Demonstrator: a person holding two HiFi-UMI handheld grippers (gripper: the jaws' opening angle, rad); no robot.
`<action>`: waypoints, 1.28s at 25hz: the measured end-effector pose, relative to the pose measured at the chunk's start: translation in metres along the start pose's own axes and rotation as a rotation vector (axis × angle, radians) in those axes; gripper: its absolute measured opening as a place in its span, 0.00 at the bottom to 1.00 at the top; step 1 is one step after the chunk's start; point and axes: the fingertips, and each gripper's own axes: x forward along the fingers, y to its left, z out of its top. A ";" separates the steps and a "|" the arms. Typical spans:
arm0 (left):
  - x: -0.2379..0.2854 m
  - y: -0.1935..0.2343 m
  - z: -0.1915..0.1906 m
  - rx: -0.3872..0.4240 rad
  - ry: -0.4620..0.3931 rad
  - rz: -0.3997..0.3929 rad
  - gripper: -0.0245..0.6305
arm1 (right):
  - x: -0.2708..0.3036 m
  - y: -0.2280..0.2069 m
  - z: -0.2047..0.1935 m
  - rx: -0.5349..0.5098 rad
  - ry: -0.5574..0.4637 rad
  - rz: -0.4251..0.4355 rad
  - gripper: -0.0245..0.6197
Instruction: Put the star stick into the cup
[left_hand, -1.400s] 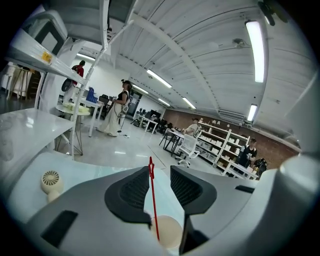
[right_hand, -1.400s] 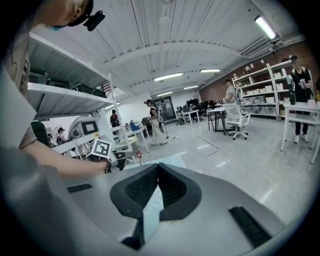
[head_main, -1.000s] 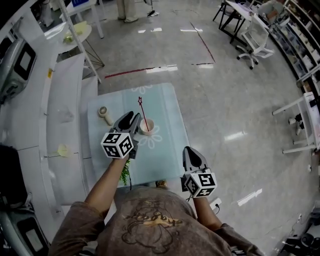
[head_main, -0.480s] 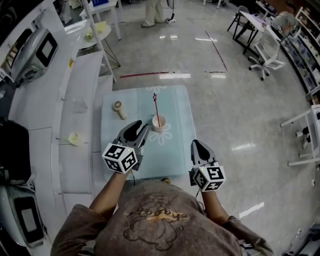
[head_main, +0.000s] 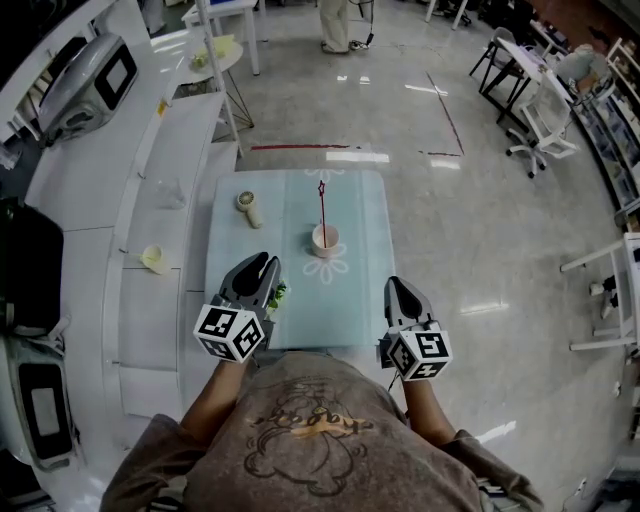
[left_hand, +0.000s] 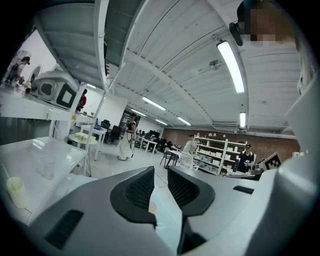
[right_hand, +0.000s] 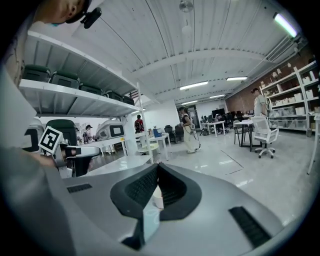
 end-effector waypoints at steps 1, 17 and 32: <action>-0.003 0.003 -0.001 0.001 -0.006 0.013 0.18 | 0.000 0.001 0.001 -0.001 -0.003 0.001 0.04; -0.003 0.004 -0.004 0.043 -0.057 0.056 0.07 | 0.010 0.012 -0.002 0.000 -0.017 0.011 0.04; -0.002 0.004 -0.005 -0.001 -0.063 0.048 0.07 | 0.012 0.016 -0.001 0.000 -0.019 0.013 0.04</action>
